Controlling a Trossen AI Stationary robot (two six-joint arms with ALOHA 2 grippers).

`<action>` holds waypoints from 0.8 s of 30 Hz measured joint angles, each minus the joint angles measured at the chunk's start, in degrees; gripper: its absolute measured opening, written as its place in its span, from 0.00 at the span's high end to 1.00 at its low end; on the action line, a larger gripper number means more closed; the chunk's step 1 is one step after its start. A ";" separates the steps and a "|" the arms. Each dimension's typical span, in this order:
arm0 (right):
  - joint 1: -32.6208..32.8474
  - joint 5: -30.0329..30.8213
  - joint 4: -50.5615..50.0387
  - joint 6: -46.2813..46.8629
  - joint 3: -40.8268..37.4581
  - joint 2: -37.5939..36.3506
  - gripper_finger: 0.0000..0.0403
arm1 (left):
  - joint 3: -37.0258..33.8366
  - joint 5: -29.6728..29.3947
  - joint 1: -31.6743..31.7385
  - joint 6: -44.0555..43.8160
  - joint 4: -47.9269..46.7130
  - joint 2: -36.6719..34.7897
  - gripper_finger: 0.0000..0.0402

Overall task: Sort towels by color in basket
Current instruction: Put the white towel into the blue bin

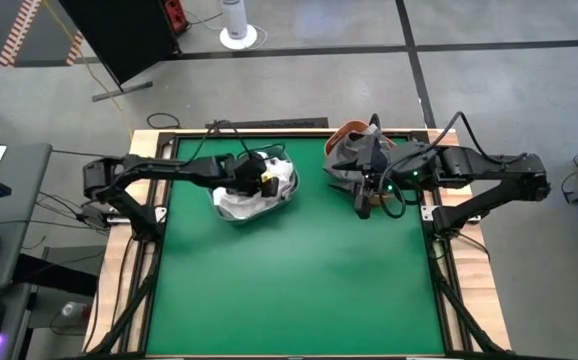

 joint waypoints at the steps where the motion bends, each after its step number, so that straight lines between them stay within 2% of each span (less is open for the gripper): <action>1: 0.00 0.00 0.00 0.02 0.00 0.00 0.41 | 0.58 -0.30 0.02 0.44 -0.23 -0.48 0.47; 8: 0.00 0.00 -0.04 0.20 0.00 0.00 0.41 | 8.55 -11.47 0.13 13.87 -8.08 -4.98 0.50; 15: 0.00 0.00 -0.24 0.02 0.00 0.00 0.41 | 10.70 -13.01 0.01 19.88 -18.76 -7.80 0.54; 21: -0.72 0.01 -0.25 -0.62 0.00 0.00 0.41 | 11.04 -19.60 -2.62 32.31 -15.74 -13.22 0.54; 24: -1.30 0.02 -0.25 -0.61 0.00 0.00 0.41 | 11.05 -25.25 -3.66 36.54 -13.47 -15.71 0.55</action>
